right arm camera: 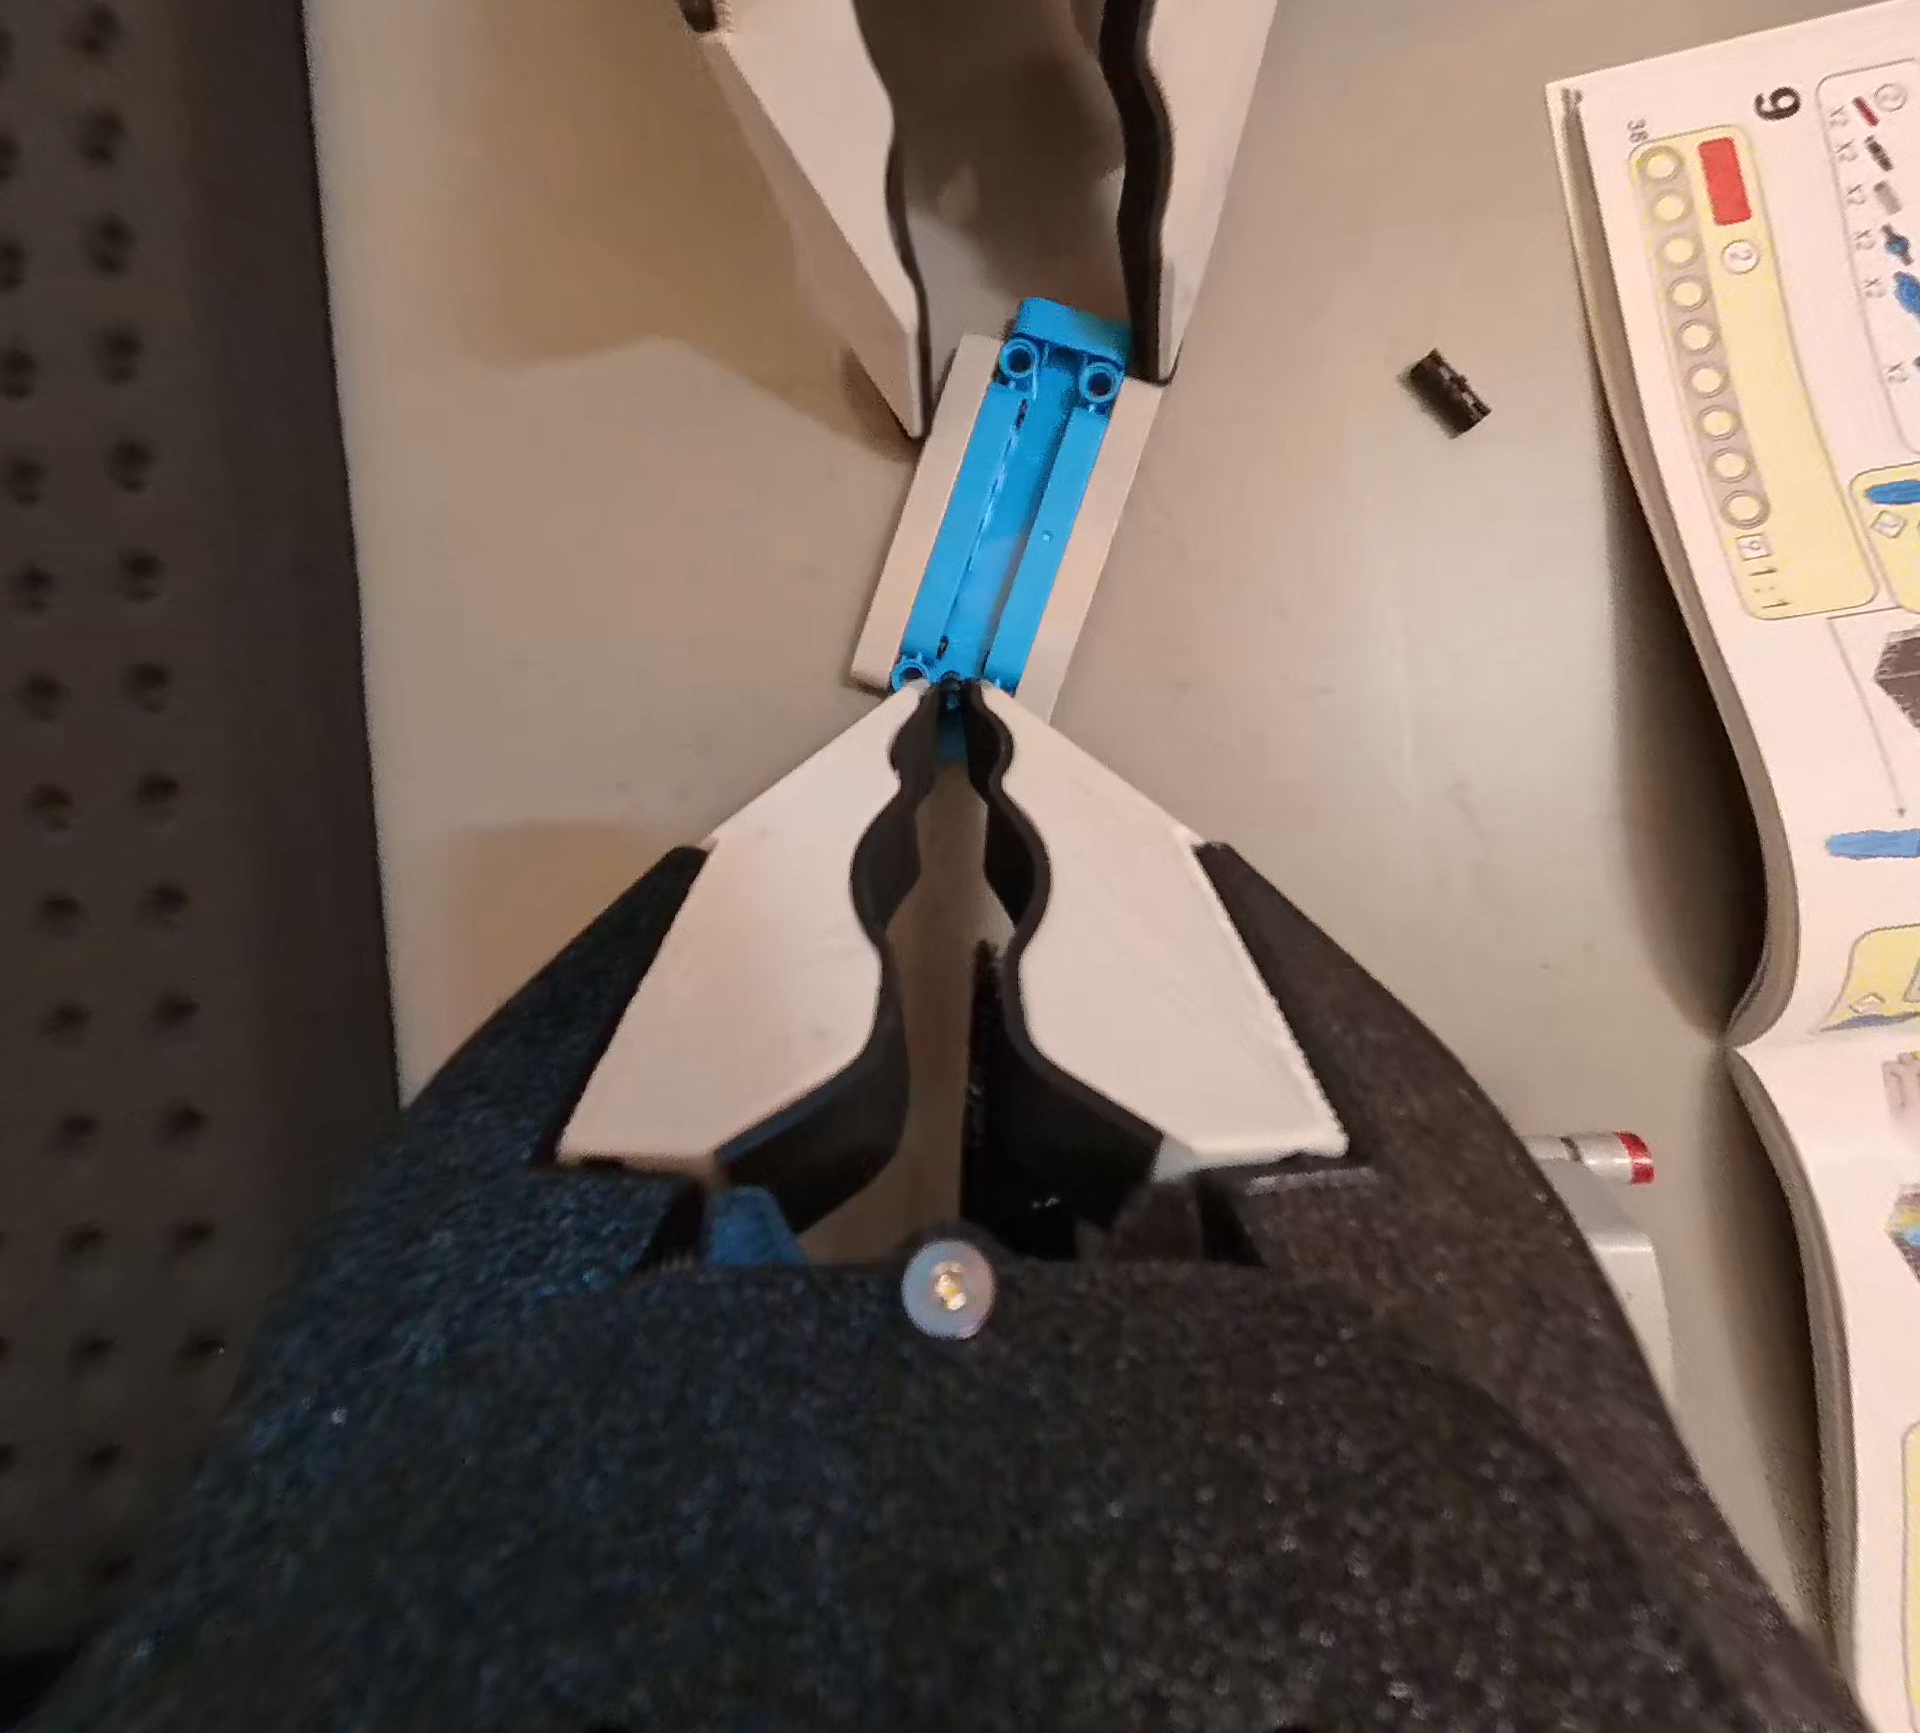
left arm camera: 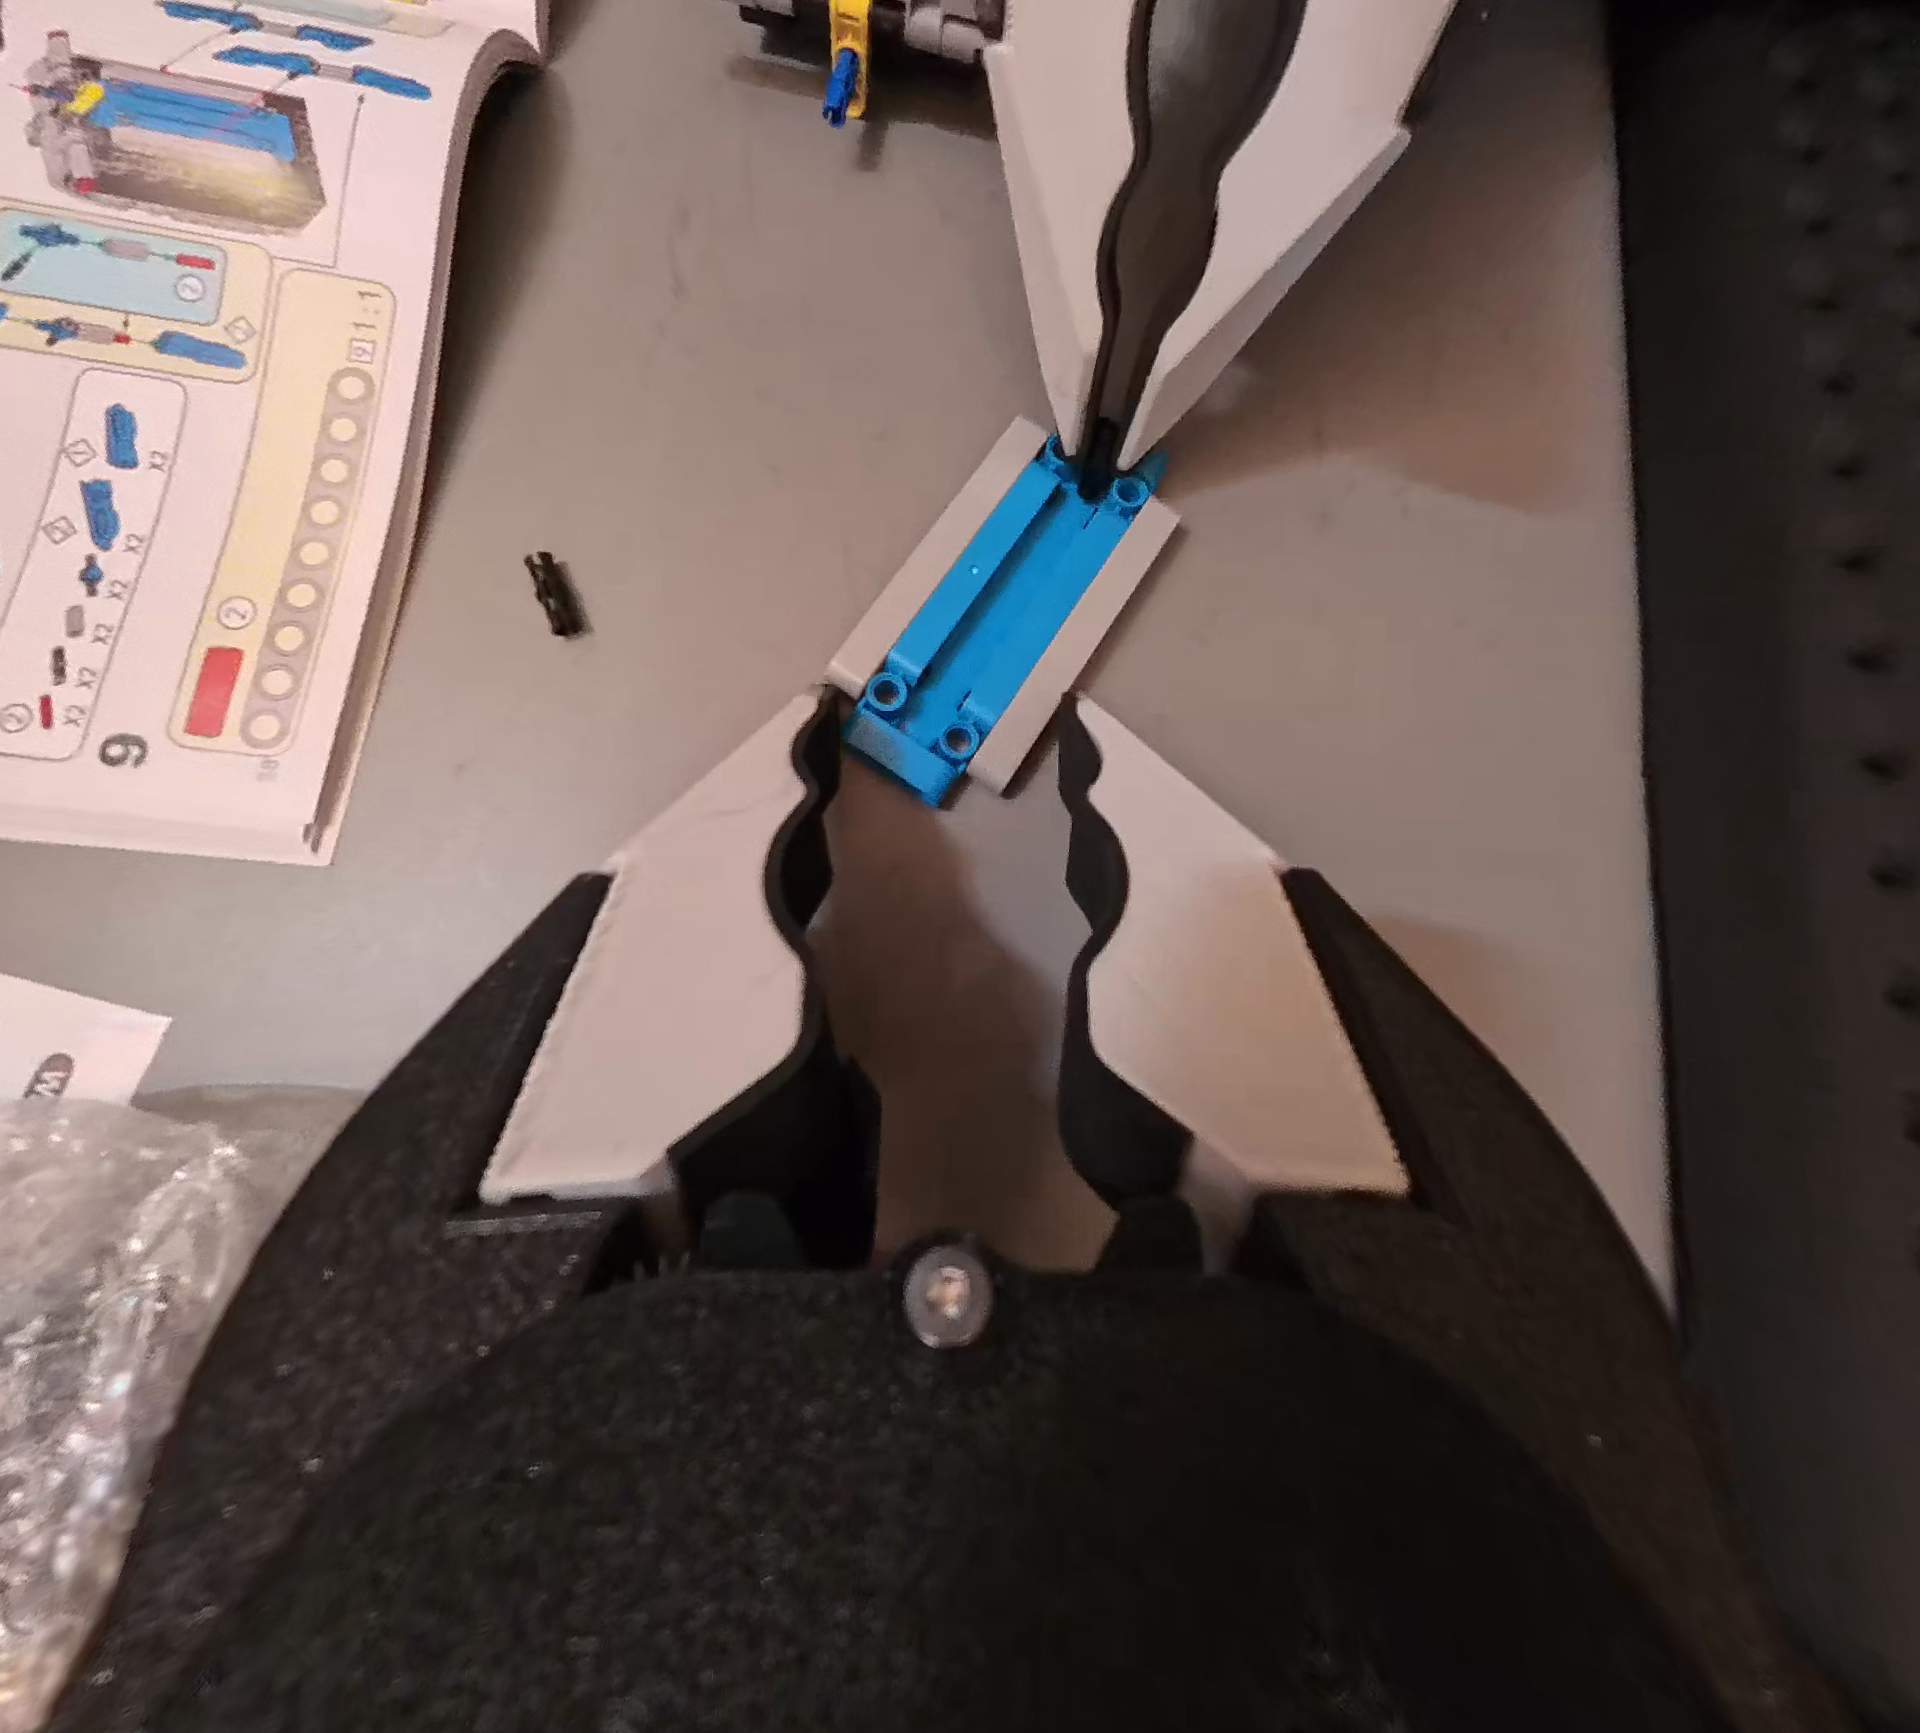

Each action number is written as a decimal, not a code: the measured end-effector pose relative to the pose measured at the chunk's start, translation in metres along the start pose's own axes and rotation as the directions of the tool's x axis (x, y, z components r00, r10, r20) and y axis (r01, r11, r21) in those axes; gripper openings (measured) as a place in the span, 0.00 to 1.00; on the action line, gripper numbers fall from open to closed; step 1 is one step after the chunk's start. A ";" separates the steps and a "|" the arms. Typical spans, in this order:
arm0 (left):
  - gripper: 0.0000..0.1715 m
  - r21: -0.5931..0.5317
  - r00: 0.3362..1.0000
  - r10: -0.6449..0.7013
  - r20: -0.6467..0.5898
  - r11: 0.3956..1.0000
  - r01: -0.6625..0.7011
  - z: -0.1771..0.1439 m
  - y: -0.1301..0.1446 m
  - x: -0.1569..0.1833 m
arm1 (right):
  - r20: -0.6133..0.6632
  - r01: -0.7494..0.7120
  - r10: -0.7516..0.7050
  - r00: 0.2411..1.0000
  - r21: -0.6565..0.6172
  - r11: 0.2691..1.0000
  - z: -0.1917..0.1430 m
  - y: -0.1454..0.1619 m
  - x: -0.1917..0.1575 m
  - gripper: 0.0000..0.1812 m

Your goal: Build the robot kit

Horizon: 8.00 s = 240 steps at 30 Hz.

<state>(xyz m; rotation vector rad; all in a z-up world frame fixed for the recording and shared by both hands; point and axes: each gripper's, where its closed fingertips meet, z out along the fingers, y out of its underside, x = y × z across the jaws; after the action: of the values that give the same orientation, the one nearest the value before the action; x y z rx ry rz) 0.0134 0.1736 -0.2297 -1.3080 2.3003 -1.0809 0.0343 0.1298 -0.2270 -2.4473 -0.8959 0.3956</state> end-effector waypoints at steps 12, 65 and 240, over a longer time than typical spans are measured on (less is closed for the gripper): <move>0.20 0.270 0.930 -0.366 -0.014 0.895 0.356 -0.029 -0.030 0.022 | -0.033 0.003 0.002 0.999 0.141 0.990 -0.004 -0.005 0.000 0.02; 0.07 0.226 0.872 -0.457 0.175 0.881 0.416 0.020 -0.036 -0.007 | -0.489 0.229 -0.081 0.869 0.251 0.941 -0.024 -0.026 0.053 0.02; 0.08 0.792 0.931 -0.282 -0.232 0.501 0.349 -0.086 -0.123 0.030 | 0.480 -0.402 0.094 0.872 0.594 0.697 -0.081 -0.077 -0.021 0.03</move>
<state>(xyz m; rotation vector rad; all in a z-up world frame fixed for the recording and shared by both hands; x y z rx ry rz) 0.0241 0.1506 -0.0786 -1.2575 1.2016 -2.0202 0.0135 0.1381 -0.1161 -1.7947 -0.4201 1.1678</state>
